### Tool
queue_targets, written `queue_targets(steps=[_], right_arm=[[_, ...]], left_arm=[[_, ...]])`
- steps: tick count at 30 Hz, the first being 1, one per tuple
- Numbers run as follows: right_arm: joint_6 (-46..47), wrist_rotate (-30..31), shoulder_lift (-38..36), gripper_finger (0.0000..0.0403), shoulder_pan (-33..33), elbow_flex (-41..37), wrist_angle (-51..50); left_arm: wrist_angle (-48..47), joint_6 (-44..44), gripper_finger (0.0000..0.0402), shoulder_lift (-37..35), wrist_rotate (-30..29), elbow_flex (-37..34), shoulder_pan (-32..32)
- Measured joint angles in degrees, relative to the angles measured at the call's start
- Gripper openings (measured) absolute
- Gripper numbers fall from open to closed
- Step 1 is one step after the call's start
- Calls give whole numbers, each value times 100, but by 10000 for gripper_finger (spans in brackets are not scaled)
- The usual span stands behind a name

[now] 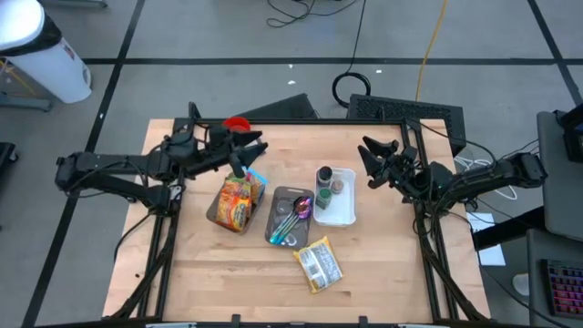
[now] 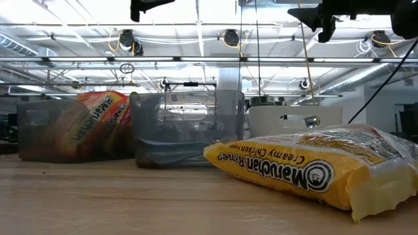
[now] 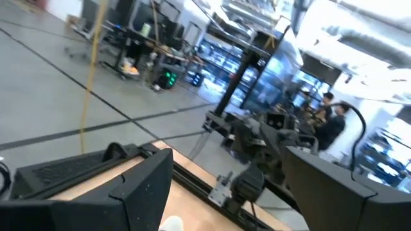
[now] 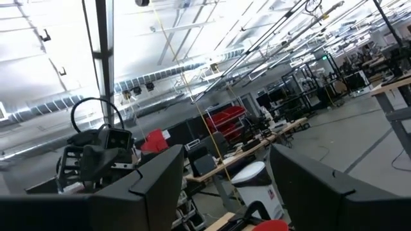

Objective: Pick & Place Food Item
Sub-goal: Put the orange pack into the white bin

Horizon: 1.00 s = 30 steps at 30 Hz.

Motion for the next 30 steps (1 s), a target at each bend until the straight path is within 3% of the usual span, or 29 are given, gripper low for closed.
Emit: queue_targets(steps=[7, 11, 14, 18, 23, 27, 30], right_arm=[[0, 4, 0, 228, -198, 0, -35], [235, -89, 0, 228, -381, 0, -109], [492, -812, 0, 228, -539, 0, -498], [984, -1633, 4, 224, -773, 153, -1497], [1036, -2347, 2, 216, -1231, 436, -2138], [1226, -2981, 2, 216, -1766, 459, -2230], [1574, -3524, 1, 217, -2134, 459, -2380]], left_arm=[[-161, -11, 296, 0, 258, 0, 433], [-406, -100, 296, -1, 794, 0, 785], [-565, -367, 296, 0, 1264, 0, 977], [-743, -258, 296, 0, 1430, 52, 1081], [-3013, 324, 296, 209, 1634, 1055, 1538], [-4831, 1030, 296, 1005, 2251, 2225, 2032], [-5520, 1537, 296, 1812, 2712, 3167, 2407]])
